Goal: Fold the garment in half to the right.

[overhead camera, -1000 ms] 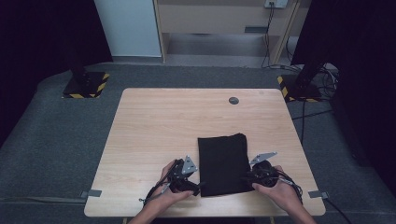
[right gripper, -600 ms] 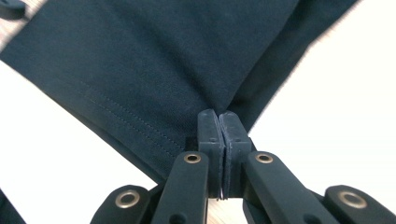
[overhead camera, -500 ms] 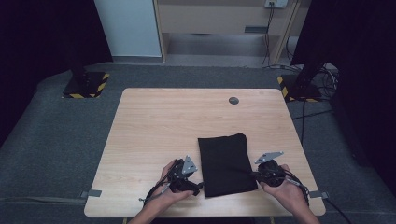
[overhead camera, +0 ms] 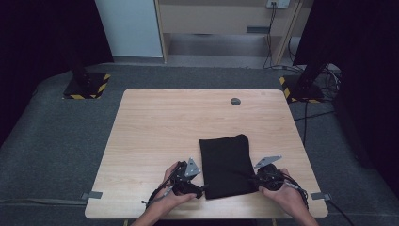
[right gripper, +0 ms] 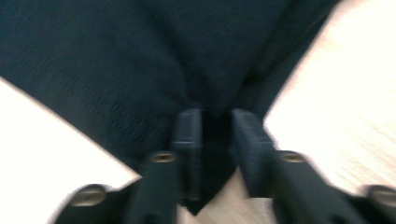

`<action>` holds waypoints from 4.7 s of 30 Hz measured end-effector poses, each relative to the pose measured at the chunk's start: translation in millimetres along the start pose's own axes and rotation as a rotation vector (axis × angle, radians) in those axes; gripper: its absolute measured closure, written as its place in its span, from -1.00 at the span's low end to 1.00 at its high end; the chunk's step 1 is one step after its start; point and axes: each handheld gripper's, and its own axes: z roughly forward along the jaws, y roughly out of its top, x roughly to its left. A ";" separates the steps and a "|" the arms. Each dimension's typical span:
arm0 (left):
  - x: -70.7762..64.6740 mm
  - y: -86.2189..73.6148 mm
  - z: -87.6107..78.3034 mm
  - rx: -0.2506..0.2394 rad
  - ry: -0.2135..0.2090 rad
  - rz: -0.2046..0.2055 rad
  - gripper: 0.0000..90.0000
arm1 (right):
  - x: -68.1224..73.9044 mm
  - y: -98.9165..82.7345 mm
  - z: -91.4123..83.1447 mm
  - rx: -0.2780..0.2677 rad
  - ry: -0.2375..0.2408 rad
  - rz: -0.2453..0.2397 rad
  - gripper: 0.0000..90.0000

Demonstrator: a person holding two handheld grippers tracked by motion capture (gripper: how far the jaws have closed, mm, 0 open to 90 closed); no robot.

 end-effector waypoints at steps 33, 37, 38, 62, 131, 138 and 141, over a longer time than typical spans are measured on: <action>29.9 -17.0 -41.5 0.043 0.135 -0.067 -0.90 | 18.2 47.8 36.9 -0.070 -0.064 -0.141 -0.93; 38.8 -22.6 -44.9 0.040 0.147 -0.095 -0.90 | 19.9 46.8 48.0 -0.071 -0.055 -0.106 -0.97; 40.7 -23.4 -45.2 0.038 0.148 -0.102 -0.90 | 20.2 46.8 49.5 -0.076 -0.046 -0.085 -0.98; 55.0 -30.3 -50.5 0.034 0.172 -0.143 -0.90 | 40.2 104.5 90.8 -0.100 -0.063 0.022 -0.99; 75.9 -43.4 -59.5 0.033 0.211 -0.203 -0.90 | -25.3 42.4 -7.4 -0.267 -0.123 0.119 -0.93; 74.2 -42.4 -59.0 0.043 0.208 -0.201 -0.90 | -41.0 24.8 -8.5 -0.262 -0.173 0.178 -0.93; 73.9 -42.7 -58.6 0.047 0.207 -0.199 -0.90 | -45.1 16.5 -7.2 -0.257 -0.177 0.200 -0.93</action>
